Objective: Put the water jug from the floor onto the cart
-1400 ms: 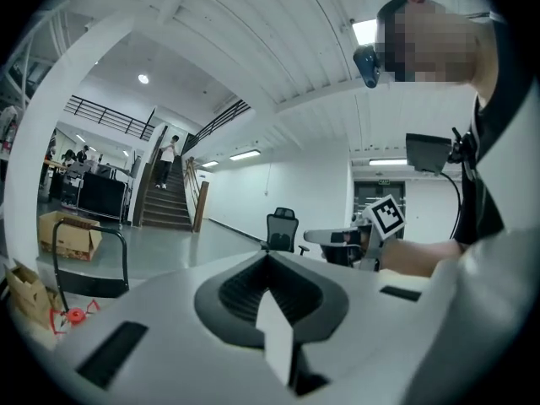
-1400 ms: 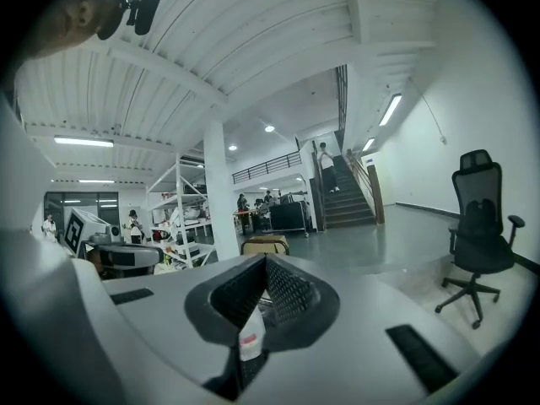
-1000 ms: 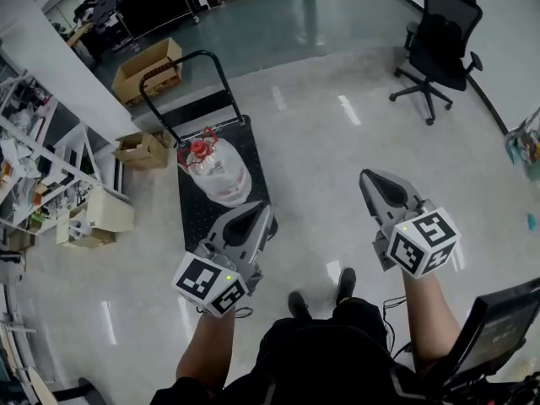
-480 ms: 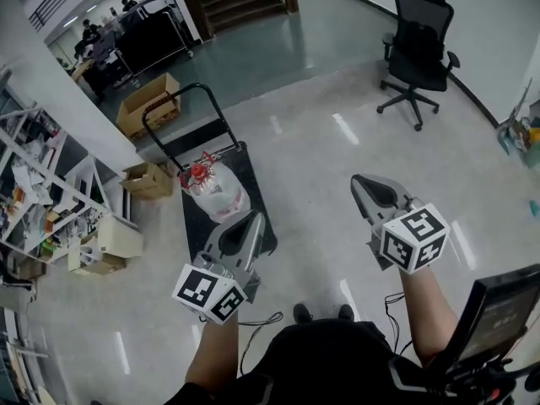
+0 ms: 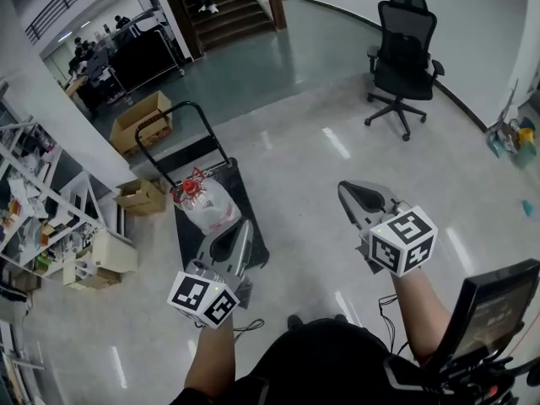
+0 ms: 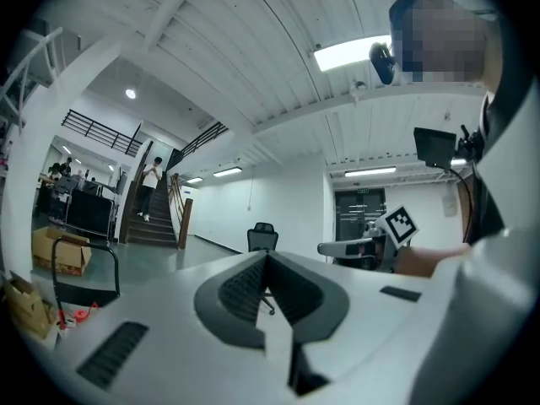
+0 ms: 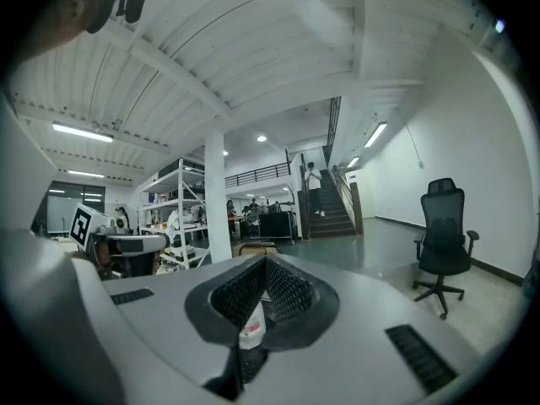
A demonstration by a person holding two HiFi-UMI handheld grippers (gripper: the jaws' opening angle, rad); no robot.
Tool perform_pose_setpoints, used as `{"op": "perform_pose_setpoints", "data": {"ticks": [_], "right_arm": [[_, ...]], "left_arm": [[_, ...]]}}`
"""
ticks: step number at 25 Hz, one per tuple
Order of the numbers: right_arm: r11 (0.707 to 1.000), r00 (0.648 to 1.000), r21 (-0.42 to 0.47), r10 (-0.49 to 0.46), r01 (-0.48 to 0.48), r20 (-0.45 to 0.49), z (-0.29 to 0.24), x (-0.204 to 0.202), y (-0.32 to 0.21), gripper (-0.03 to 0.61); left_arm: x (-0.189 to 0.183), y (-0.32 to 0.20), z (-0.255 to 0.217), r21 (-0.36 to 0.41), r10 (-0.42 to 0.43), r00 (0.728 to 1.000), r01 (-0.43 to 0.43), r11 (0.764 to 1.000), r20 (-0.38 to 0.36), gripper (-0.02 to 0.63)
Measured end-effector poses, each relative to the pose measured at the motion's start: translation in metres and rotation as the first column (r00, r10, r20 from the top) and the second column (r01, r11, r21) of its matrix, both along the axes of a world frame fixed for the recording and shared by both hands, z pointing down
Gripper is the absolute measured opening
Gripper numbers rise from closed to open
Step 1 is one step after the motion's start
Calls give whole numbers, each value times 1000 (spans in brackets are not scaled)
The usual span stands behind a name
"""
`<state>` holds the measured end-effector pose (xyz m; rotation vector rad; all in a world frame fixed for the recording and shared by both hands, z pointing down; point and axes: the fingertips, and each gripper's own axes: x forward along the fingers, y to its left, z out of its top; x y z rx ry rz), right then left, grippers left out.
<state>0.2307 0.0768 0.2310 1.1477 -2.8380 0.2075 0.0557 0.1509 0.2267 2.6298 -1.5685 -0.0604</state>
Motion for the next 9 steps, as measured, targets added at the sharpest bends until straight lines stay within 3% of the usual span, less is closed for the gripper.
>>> {"op": "perform_pose_setpoints", "data": {"ticks": [9], "right_arm": [[1000, 1000, 8, 0, 0, 0, 1, 1, 1, 0]], "left_arm": [[2, 6, 4, 2, 5, 1000, -5, 1000, 13, -2]]}}
